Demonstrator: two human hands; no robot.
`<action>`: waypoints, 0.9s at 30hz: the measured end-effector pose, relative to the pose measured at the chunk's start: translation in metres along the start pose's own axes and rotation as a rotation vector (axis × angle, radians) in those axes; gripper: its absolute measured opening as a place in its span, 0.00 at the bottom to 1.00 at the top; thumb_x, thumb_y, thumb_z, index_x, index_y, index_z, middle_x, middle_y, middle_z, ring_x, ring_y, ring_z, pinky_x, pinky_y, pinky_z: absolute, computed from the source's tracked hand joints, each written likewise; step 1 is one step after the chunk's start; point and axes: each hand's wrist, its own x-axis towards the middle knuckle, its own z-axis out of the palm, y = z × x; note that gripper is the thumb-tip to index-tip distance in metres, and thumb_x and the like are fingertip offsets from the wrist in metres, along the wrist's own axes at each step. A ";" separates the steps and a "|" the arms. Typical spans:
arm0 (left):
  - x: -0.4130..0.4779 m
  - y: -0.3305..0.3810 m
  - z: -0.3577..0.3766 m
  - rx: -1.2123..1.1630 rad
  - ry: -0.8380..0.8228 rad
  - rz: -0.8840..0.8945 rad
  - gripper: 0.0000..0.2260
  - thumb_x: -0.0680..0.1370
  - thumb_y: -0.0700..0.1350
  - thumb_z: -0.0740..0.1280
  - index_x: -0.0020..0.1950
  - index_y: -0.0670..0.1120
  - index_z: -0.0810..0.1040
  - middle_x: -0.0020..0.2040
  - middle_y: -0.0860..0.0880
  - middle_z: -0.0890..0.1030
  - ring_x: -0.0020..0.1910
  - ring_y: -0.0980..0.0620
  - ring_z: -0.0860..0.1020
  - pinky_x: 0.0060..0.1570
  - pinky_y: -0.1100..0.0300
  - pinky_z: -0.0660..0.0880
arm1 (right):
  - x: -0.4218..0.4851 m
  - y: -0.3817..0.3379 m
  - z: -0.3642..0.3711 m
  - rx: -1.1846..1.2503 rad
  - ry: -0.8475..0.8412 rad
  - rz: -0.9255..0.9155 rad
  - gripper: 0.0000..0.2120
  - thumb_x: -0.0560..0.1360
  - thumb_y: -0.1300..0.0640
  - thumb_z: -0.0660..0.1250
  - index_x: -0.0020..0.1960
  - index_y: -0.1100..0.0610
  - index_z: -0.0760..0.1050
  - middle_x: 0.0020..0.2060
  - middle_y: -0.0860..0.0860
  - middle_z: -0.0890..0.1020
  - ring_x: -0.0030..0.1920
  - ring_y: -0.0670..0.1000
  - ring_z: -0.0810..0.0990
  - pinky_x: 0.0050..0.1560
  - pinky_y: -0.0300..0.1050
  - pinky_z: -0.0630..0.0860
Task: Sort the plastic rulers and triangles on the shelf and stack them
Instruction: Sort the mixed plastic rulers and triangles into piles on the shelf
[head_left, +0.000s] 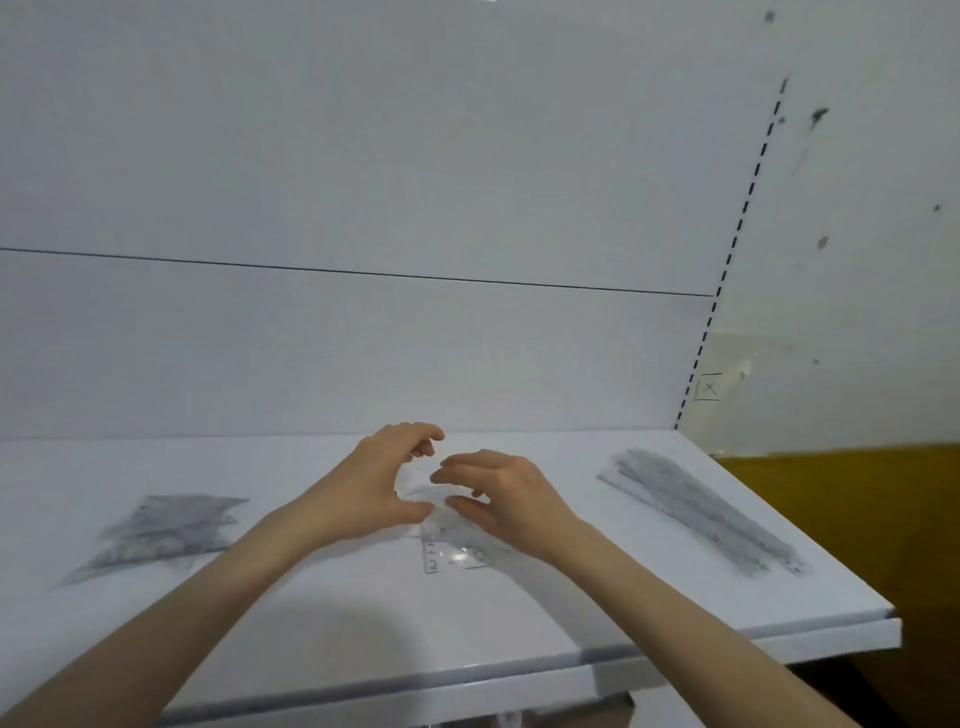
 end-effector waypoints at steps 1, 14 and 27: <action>-0.009 -0.006 -0.008 0.003 0.015 -0.009 0.28 0.64 0.55 0.68 0.63 0.59 0.67 0.55 0.61 0.73 0.57 0.62 0.71 0.57 0.67 0.70 | 0.008 -0.006 0.007 0.033 0.016 -0.035 0.09 0.69 0.60 0.71 0.49 0.58 0.83 0.45 0.52 0.85 0.37 0.55 0.82 0.31 0.47 0.79; -0.203 -0.126 -0.146 0.287 0.288 -0.471 0.19 0.73 0.45 0.71 0.60 0.57 0.68 0.57 0.57 0.72 0.58 0.56 0.71 0.45 0.69 0.72 | 0.129 -0.114 0.133 -0.045 -0.183 -0.068 0.06 0.63 0.70 0.64 0.34 0.60 0.71 0.28 0.54 0.75 0.29 0.56 0.75 0.27 0.41 0.60; -0.334 -0.202 -0.287 0.414 0.371 -0.620 0.09 0.75 0.39 0.67 0.53 0.50 0.79 0.57 0.50 0.78 0.54 0.54 0.74 0.55 0.59 0.71 | 0.191 -0.179 0.168 -0.177 -0.230 0.087 0.16 0.67 0.66 0.57 0.47 0.61 0.81 0.44 0.54 0.84 0.49 0.58 0.79 0.47 0.49 0.75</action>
